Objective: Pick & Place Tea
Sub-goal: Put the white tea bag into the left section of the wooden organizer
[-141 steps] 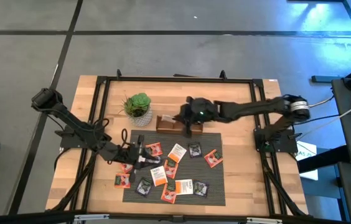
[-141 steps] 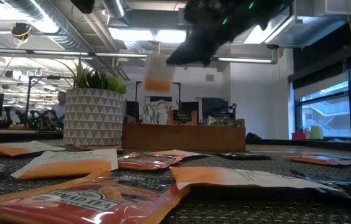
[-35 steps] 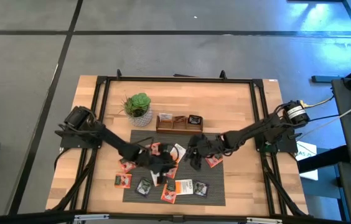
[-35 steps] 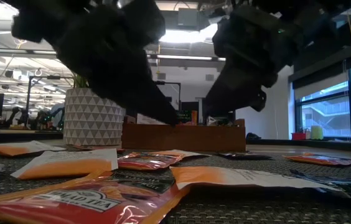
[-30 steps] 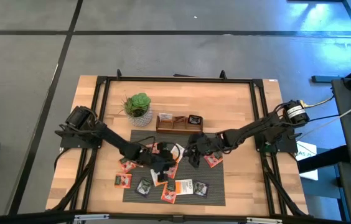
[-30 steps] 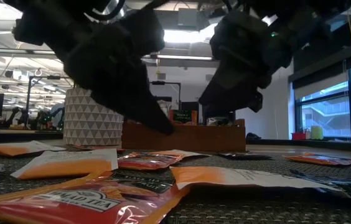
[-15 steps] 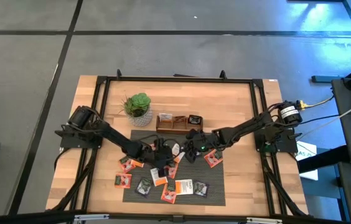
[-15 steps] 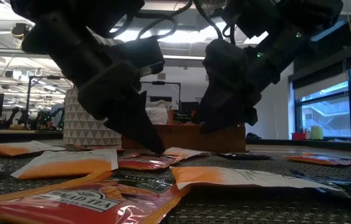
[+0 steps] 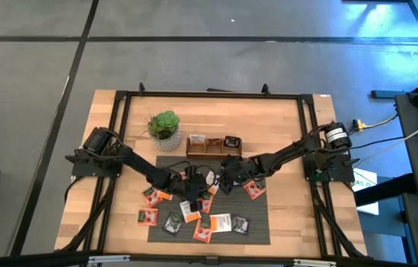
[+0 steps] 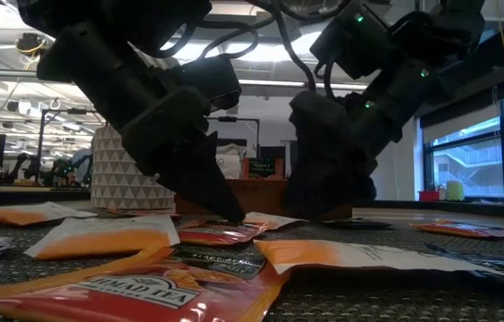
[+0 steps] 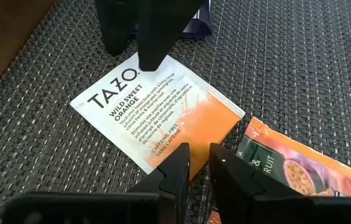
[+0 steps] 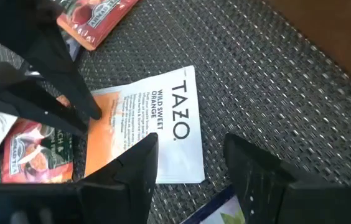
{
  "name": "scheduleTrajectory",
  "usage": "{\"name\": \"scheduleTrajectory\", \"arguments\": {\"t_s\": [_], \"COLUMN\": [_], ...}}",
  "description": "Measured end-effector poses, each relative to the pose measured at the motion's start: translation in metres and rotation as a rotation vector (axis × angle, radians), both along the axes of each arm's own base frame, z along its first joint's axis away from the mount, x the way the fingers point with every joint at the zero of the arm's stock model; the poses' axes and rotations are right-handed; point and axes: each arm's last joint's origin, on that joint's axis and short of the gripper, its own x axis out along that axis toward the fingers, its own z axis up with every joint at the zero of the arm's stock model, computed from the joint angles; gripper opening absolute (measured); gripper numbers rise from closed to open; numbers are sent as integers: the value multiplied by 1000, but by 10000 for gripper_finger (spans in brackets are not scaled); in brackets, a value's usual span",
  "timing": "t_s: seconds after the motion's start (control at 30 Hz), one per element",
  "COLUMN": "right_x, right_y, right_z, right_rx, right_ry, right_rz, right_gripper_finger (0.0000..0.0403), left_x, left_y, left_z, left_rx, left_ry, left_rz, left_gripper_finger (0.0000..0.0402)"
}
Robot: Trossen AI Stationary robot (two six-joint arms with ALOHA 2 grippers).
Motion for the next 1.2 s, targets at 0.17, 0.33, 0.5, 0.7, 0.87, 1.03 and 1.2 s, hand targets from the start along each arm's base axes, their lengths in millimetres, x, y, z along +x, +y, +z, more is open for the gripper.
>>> {"name": "scheduleTrajectory", "arguments": {"t_s": [0.17, 0.33, 0.5, 0.7, 0.87, 1.03, 1.2], "right_x": [1, 1, 2, 4, 5, 5, 7], "right_y": [-1, 0, 2, 6, 8, 6, 3], "right_z": [0, 0, 0, 2, 3, 2, 4], "right_rx": [51, 87, 133, 211, 226, 203, 190], "right_ry": [4, 10, -7, -30, -41, -41, -76], "right_rz": [13, 35, 76, 152, 177, 151, 154], "right_gripper_finger": [188, 188, 188, 188, 188, 167, 128], "left_x": [-1, -1, -2, -2, -2, -2, -3], "left_y": [0, 0, 0, -1, -1, -2, -4], "left_z": [-1, -1, -2, -2, -2, -2, -2], "left_rx": [-3, 4, 2, -2, -3, -2, -5], "left_ry": [7, 7, 12, 15, 15, 11, 12], "left_rz": [4, 9, 6, 0, 2, -2, -9], "left_gripper_finger": [59, 59, 59, 59, 59, 59, 59]}}
